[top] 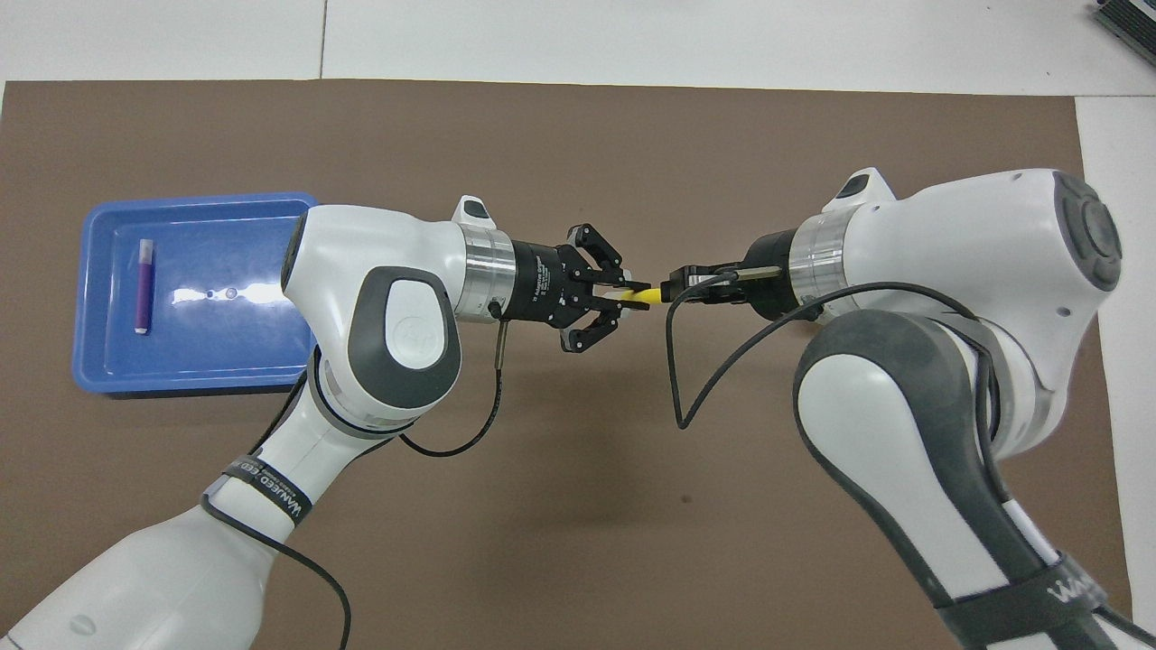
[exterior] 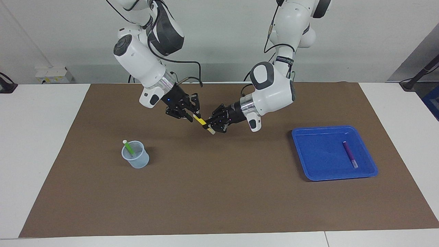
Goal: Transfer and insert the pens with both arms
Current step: 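Open the left gripper and pull back while the right gripper holds the pen, then lower the yellow pen into the white cup with the right gripper, then release the yellow pen while the left gripper grasps the purple pen, then lift the purple pen out of the tray with the left gripper, then hold out the purple pen while the right gripper grasps its end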
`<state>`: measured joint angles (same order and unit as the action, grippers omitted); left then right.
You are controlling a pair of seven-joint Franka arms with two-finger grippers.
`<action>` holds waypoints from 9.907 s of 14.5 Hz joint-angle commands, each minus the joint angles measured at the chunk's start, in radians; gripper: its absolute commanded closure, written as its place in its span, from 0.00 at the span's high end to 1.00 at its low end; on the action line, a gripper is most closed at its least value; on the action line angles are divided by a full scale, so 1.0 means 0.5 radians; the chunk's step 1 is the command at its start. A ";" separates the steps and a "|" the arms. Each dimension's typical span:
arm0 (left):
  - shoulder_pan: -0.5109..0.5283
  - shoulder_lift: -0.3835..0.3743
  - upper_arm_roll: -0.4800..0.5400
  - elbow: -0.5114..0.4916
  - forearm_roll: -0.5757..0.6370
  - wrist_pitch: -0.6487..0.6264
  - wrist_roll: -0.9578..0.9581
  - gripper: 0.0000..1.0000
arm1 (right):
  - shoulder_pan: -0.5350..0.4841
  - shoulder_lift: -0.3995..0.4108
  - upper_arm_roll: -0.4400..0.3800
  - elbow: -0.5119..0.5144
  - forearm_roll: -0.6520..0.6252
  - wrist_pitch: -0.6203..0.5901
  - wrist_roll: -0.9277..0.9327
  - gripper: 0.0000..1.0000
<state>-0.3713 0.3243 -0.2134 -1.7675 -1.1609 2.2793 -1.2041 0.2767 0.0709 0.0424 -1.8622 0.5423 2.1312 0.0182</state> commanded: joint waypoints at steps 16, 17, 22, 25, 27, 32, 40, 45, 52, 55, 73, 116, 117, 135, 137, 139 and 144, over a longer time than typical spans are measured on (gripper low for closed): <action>-0.009 -0.152 0.019 -0.045 -0.001 0.056 -0.089 1.00 | -0.026 0.008 -0.005 0.037 0.008 0.017 -0.027 0.00; 0.000 -0.167 0.019 -0.051 -0.001 0.047 -0.092 1.00 | -0.044 0.008 -0.014 0.043 -0.008 -0.004 -0.033 0.00; 0.073 -0.195 0.062 -0.039 0.608 -0.134 -0.034 1.00 | -0.219 0.008 -0.011 0.202 -0.381 -0.292 -0.040 0.00; 0.098 -0.268 0.065 -0.058 1.130 -0.235 0.095 1.00 | -0.326 0.008 -0.008 0.258 -0.669 -0.473 -0.100 0.00; 0.220 -0.287 0.065 -0.058 1.232 -0.382 0.238 1.00 | -0.400 0.005 -0.011 0.258 -0.811 -0.559 -0.208 0.00; 0.653 -0.357 0.068 -0.174 1.251 -0.515 1.087 1.00 | -0.562 0.002 -0.011 0.178 -1.088 -0.547 -0.435 0.00; 0.861 -0.345 0.080 -0.177 2.064 -0.438 1.925 1.00 | -0.593 0.073 -0.011 0.040 -1.094 -0.290 -0.494 0.00; 1.049 -0.336 0.080 -0.242 2.336 -0.209 2.537 0.95 | -0.584 0.134 -0.011 -0.034 -1.091 -0.103 -0.481 0.00; 1.328 -0.128 0.080 -0.282 2.491 0.141 2.736 0.93 | -0.566 0.217 -0.005 -0.034 -1.091 -0.013 -0.408 0.00; 1.393 -0.005 0.080 -0.282 2.491 0.261 2.834 0.93 | -0.517 0.242 -0.005 -0.043 -1.091 0.042 -0.356 0.00; 1.470 0.097 0.120 -0.377 2.494 0.455 2.973 0.74 | -0.461 0.098 0.023 0.083 -1.072 -0.310 -0.027 1.00; 1.144 -0.167 0.065 -0.036 1.199 -0.917 1.154 0.00 | -0.385 -0.525 0.041 -0.120 -0.839 -0.750 -0.046 1.00; 1.114 -0.170 0.062 -0.036 1.175 -0.929 1.144 0.00 | -0.385 -0.525 0.044 -0.120 -0.800 -0.731 -0.046 1.00; 0.433 -0.167 0.062 -0.076 0.423 -0.350 -0.129 0.00 | 0.263 -0.078 0.047 -0.019 -0.201 0.260 0.522 1.00; 0.390 -0.182 0.062 -0.140 0.368 -0.303 -0.154 0.00 | 0.293 -0.077 0.047 -0.009 -0.207 0.251 0.549 1.00; 0.347 -0.201 0.059 -0.202 0.355 -0.291 -0.132 0.00 | 0.321 -0.068 0.047 0.024 -0.235 0.241 0.553 1.00; 0.245 -0.219 0.056 -0.220 0.242 -0.300 0.073 0.00 | 0.309 -0.010 0.047 0.040 -0.302 0.309 0.455 0.95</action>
<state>-0.2458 0.2493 -0.1986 -1.8385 -1.0024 2.1253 -1.2353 0.4360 0.0303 0.0648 -1.8673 0.4058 2.2631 0.2708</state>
